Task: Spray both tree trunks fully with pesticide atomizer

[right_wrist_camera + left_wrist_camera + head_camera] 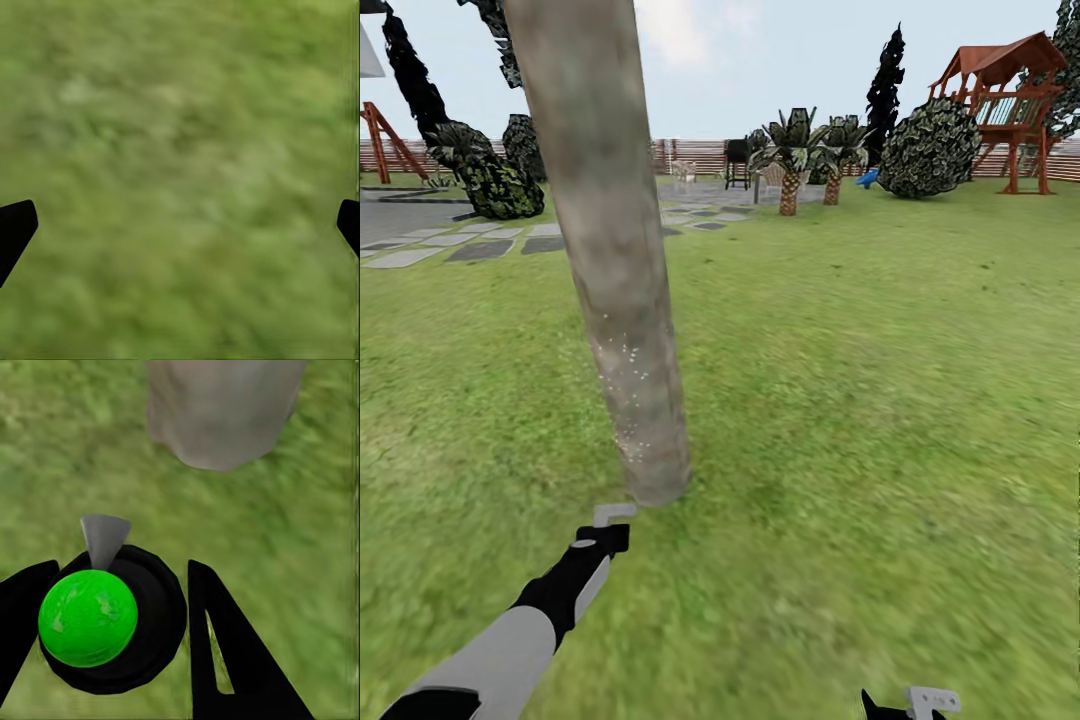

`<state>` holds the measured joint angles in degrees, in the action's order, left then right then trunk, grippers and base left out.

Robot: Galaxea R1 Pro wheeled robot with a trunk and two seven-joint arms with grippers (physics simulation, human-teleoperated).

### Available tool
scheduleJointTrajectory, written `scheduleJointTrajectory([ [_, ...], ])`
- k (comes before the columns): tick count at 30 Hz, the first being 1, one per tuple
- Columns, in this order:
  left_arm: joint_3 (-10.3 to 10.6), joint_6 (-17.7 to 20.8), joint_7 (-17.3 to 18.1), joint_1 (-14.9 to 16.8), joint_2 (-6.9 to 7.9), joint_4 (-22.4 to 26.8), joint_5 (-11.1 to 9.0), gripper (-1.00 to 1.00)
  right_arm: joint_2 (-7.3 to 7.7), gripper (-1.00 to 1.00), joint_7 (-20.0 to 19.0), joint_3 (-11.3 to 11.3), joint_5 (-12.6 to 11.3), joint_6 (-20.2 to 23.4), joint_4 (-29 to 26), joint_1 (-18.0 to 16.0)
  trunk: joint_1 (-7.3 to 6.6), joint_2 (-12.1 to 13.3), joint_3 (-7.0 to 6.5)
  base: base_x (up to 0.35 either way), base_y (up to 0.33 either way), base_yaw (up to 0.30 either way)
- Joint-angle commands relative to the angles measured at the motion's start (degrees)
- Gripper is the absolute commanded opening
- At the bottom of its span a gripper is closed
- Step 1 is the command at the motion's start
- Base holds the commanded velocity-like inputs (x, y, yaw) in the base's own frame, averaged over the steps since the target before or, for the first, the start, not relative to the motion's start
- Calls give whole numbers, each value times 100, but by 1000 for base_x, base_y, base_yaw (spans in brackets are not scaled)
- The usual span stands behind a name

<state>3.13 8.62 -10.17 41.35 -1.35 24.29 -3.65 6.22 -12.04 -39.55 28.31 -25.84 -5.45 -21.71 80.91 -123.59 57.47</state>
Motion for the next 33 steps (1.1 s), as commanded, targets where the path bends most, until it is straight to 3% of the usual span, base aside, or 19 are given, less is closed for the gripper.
scheduleJointTrajectory([
  [1, 2, 0, -2, -2, -3, 3, 4, -100, 1, 100, 0, 0, 0, 1, 0, 0, 0, 0, 0, 142, -252, 0],
  [11, 3, 7, -11, -4, -9, 6, 5, -100, -7, 100, 0, 0, 1, 0, 0, 0, 0, 0, 0, 139, -255, 26],
  [28, 3, 9, -20, -4, -33, -3, 5, -100, -7, 100, 0, 0, 2, 1, 0, 0, 0, 0, 0, 19, -270, 265],
  [33, -5, 9, -20, -4, -25, -3, 13, -100, -7, 100, 0, 0, 0, 0, 0, 0, 0, 0, 0, 65, -270, 50],
])
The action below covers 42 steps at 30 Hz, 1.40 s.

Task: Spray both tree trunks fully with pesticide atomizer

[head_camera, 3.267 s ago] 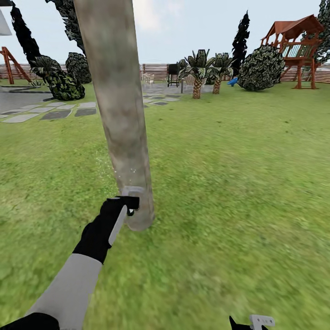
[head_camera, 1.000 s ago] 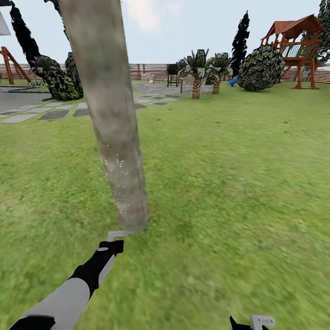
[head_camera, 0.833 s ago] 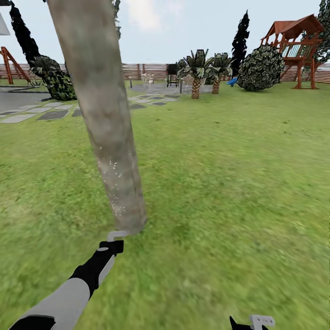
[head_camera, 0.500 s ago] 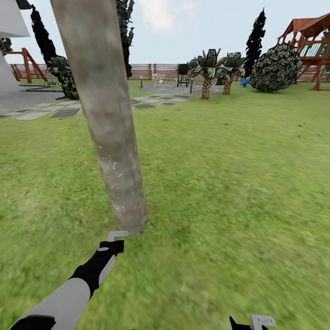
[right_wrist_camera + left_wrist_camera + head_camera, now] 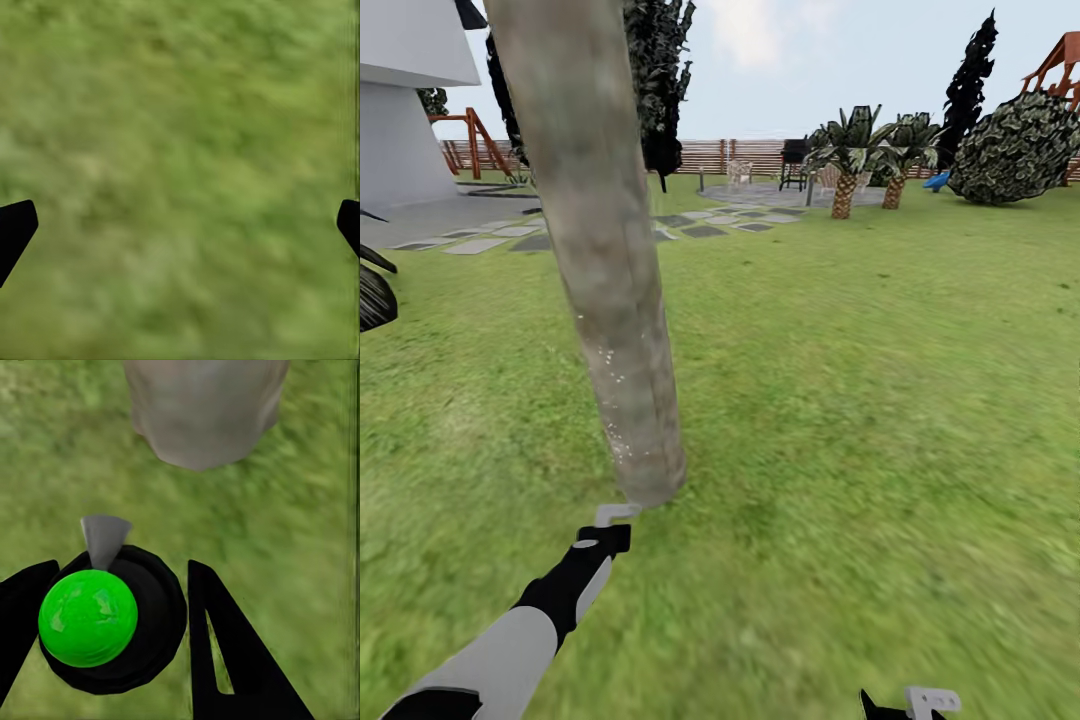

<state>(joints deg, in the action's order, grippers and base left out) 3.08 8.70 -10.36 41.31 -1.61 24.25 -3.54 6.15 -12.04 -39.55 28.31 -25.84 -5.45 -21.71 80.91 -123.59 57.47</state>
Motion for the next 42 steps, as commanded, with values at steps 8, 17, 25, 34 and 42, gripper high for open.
scheduleJointTrajectory([
  [8, 0, 0, -1, 0, 0, 1, 2, -100, 0, 100, 0, 0, 2, 0, 0, 0, 0, 0, 0, 110, -270, 7],
  [17, 0, 0, -1, 0, 1, 1, 2, -100, -3, 100, 0, 0, 3, 0, 0, 0, 0, 0, 0, 111, -270, 235],
  [25, 7, 0, -1, 0, 1, 1, 1, -100, -7, 100, 0, 0, 5, 0, 0, 0, 0, 0, 0, 109, -270, 278],
  [34, 9, 0, -1, 0, -6, 1, 2, -100, -5, 100, 0, 0, 5, 0, 0, 0, 0, 0, 0, 85, -270, 278],
  [42, 9, 0, -1, 0, -6, 0, 2, -100, -3, 100, 0, 0, 5, 2, 0, 0, 0, 0, 0, 70, -270, 177],
])
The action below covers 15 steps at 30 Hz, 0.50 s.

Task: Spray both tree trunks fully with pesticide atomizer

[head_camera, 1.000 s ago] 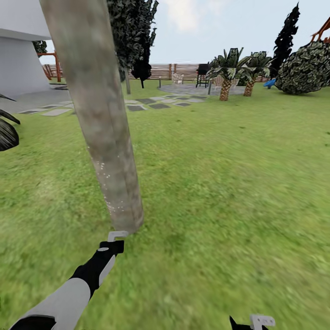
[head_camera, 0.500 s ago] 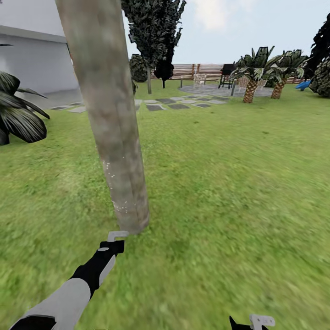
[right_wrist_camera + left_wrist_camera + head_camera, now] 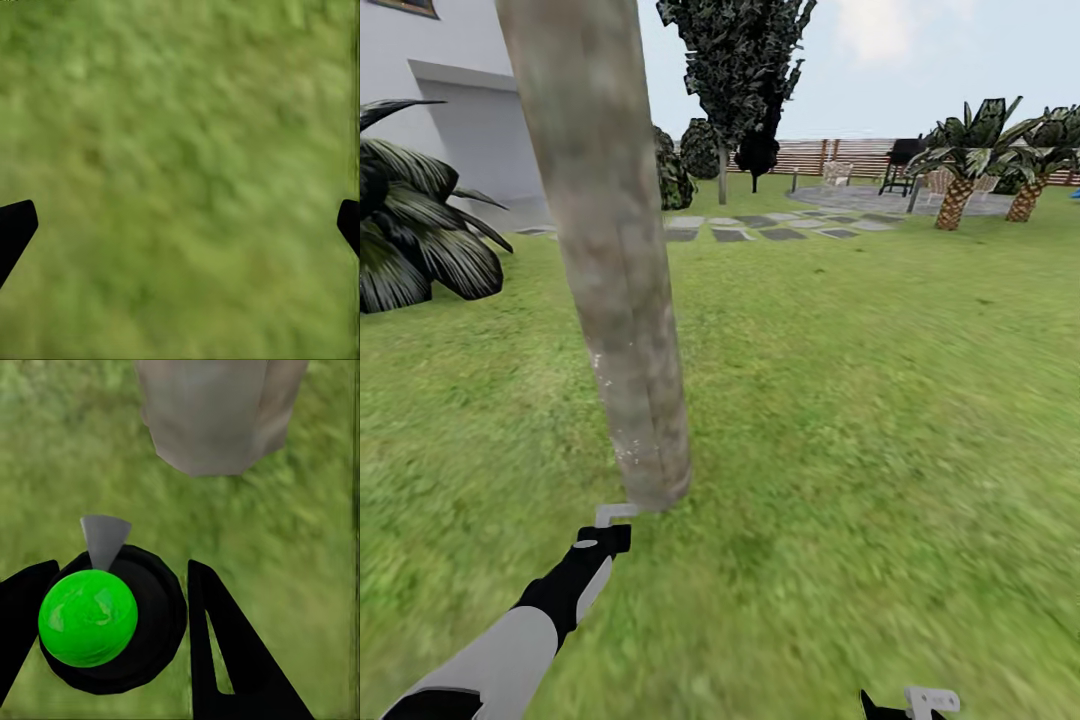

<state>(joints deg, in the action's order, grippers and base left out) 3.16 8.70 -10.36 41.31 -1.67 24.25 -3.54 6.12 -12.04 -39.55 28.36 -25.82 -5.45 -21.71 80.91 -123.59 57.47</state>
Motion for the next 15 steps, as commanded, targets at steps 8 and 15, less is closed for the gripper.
scheduleJointTrajectory([
  [8, 0, 0, -1, 0, 0, 1, 2, -100, -2, 100, 0, 0, -2, 0, 0, 0, 0, 0, 0, 2, -271, 8],
  [15, 1, 0, -1, 0, 0, -7, 2, -100, -4, 100, 0, 0, 1, -1, 0, 0, 0, 0, 0, 0, -271, 200],
])
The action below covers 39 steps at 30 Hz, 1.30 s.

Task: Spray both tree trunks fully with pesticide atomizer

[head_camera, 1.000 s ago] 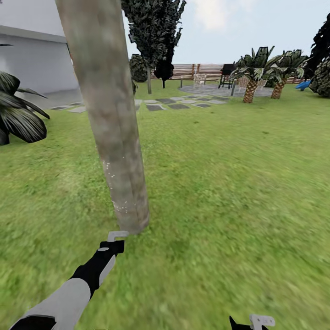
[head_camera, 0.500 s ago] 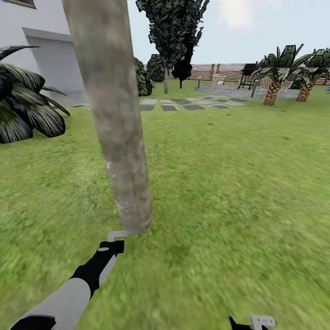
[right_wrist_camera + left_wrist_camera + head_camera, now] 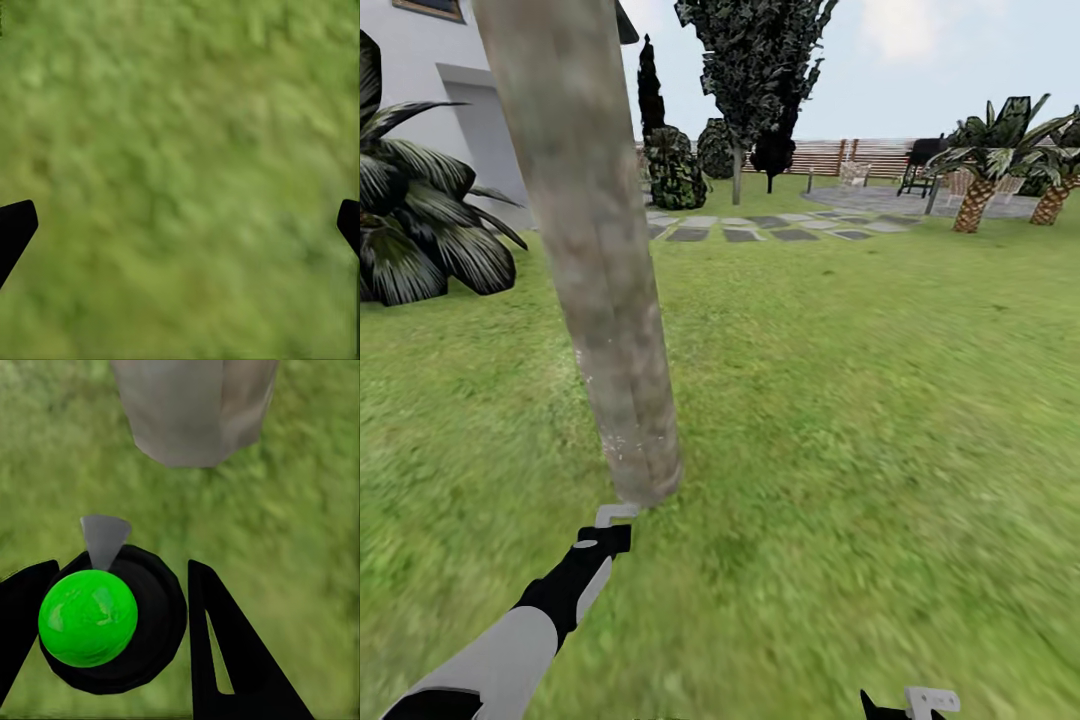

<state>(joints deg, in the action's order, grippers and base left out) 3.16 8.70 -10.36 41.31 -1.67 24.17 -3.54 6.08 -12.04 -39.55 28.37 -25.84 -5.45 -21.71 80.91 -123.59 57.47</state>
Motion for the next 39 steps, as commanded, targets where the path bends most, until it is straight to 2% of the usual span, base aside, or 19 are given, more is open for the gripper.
scheduleJointTrajectory([
  [1, 1, 0, -1, 0, 0, -2, 2, -100, 0, 100, 0, 0, 0, 0, 0, 0, 0, 0, 0, 0, -271, 275],
  [7, 1, 0, -1, 0, 0, -9, 2, -100, 2, 100, 0, 0, -2, 1, 0, 0, 0, 0, 0, 0, -271, 254],
  [20, -8, 10, -1, 0, 3, -9, 2, -100, -2, 100, 0, 0, 0, 0, 0, 0, 0, 0, 0, 58, -257, 41],
  [34, 1, 1, -6, 0, -10, -27, -3, -100, -2, 100, 0, 0, 0, 0, 0, 0, 0, 0, 0, 160, -230, 271],
  [39, -7, -4, -13, 0, -19, -47, -34, -100, 2, 100, 0, 0, -3, 0, 0, 0, 0, 0, 0, 12, -43, 276],
])
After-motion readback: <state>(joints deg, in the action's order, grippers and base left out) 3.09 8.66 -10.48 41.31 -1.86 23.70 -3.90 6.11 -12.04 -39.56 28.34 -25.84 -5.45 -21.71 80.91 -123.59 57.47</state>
